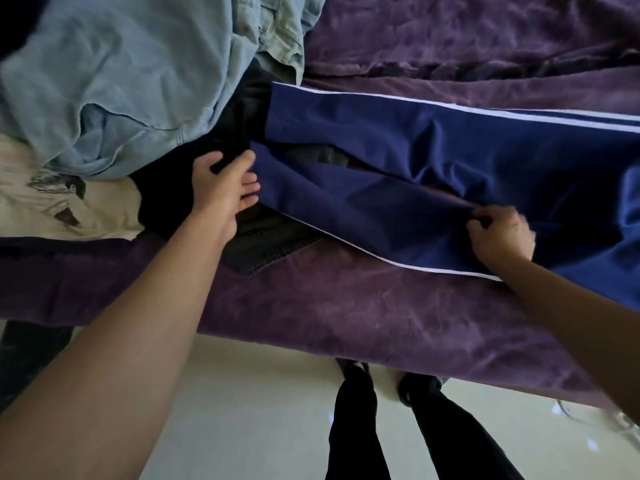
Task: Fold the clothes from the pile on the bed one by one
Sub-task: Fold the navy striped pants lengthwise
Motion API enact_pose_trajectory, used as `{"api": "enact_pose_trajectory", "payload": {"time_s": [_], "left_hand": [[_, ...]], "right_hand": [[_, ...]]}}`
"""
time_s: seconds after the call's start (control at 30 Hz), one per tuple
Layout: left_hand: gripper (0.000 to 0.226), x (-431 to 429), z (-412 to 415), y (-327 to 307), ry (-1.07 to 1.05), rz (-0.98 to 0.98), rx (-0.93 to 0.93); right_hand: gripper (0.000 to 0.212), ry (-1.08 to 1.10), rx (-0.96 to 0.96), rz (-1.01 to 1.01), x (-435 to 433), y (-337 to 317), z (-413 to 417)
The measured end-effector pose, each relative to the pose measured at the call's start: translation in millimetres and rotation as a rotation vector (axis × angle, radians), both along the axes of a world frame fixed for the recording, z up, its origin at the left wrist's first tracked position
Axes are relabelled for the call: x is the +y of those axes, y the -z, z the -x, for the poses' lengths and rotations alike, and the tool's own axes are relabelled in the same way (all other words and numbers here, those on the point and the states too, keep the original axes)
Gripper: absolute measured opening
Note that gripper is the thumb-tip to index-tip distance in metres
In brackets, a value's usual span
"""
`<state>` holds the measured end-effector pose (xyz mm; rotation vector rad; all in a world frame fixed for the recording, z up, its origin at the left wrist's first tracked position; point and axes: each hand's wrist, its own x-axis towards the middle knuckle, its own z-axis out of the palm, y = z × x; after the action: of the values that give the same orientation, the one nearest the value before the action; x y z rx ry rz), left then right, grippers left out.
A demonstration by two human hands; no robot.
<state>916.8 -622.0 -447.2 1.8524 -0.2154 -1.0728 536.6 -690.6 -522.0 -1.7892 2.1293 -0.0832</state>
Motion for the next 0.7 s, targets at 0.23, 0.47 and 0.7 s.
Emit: {"api": "enact_pose_trajectory", "payload": {"time_s": [0.23, 0.47, 0.7], "left_hand": [[0.039, -1.5, 4.3, 54.5, 0.219, -0.184, -0.491], [0.025, 21.5, -21.1, 31.0, 0.276, -0.020, -0.851], [0.029, 51.6, -8.8, 19.8, 0.540, -0.564, -1.033]], "right_hand": [[0.057, -0.608, -0.010, -0.018, 44.9, 7.7, -27.3], [0.027, -0.519, 0.090, 0.068, 69.1, 25.3, -22.7], [0.020, -0.794, -0.056, 0.025, 115.2, -4.3, -22.5]]}}
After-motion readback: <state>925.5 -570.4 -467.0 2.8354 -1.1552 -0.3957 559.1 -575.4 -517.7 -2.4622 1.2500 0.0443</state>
